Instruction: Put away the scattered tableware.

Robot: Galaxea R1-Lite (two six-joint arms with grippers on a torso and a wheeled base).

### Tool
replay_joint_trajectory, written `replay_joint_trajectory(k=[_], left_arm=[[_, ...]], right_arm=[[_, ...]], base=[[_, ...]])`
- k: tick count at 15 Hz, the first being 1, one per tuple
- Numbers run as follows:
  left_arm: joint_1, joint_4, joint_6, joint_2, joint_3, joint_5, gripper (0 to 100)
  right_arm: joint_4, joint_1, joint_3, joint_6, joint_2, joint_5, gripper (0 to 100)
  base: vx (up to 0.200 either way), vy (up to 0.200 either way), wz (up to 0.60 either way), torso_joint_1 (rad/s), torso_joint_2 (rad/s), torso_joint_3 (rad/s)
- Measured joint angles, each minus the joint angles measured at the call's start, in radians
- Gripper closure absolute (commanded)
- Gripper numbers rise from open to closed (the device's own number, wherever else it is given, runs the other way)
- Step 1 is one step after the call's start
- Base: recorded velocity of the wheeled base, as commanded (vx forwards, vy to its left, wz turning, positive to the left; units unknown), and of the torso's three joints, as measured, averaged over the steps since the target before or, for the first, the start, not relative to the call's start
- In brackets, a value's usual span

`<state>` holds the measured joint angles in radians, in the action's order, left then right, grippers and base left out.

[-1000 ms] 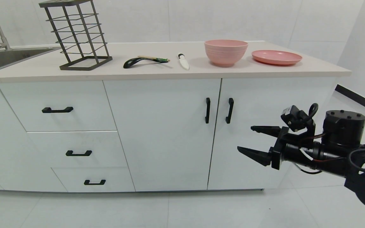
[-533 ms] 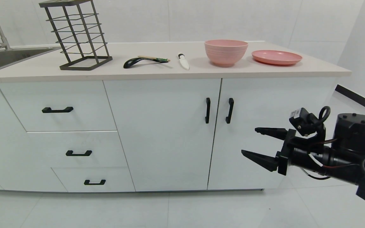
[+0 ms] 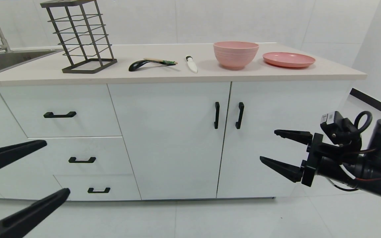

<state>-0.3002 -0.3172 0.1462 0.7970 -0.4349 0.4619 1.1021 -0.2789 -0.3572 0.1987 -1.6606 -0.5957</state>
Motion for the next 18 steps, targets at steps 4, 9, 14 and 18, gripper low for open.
replay_joint_trajectory(k=[4,9,14,18], left_arm=[[-0.044,-0.038,0.017,0.167,-0.046,0.076,0],[-0.139,-0.155,0.130,0.395,-0.123,0.130,0],[-0.232,-0.340,0.158,0.658,-0.228,0.130,0],[-0.263,-0.398,0.158,0.843,-0.335,0.166,0]], right_arm=[[0.002,0.001,-0.014,-0.004,-0.003,-0.061,0],[0.004,0.007,-0.065,-0.003,-0.072,-0.166,0],[0.006,0.034,-0.210,-0.001,-0.203,-0.195,0],[0.049,0.092,-0.294,0.000,-0.313,-0.201,0]], base=[[0.000,0.000,0.00,0.000,0.00,0.000],[0.000,0.000,0.00,0.000,0.00,0.000],[0.000,0.000,0.00,0.000,0.00,0.000],[0.000,0.000,0.00,0.000,0.00,0.000]])
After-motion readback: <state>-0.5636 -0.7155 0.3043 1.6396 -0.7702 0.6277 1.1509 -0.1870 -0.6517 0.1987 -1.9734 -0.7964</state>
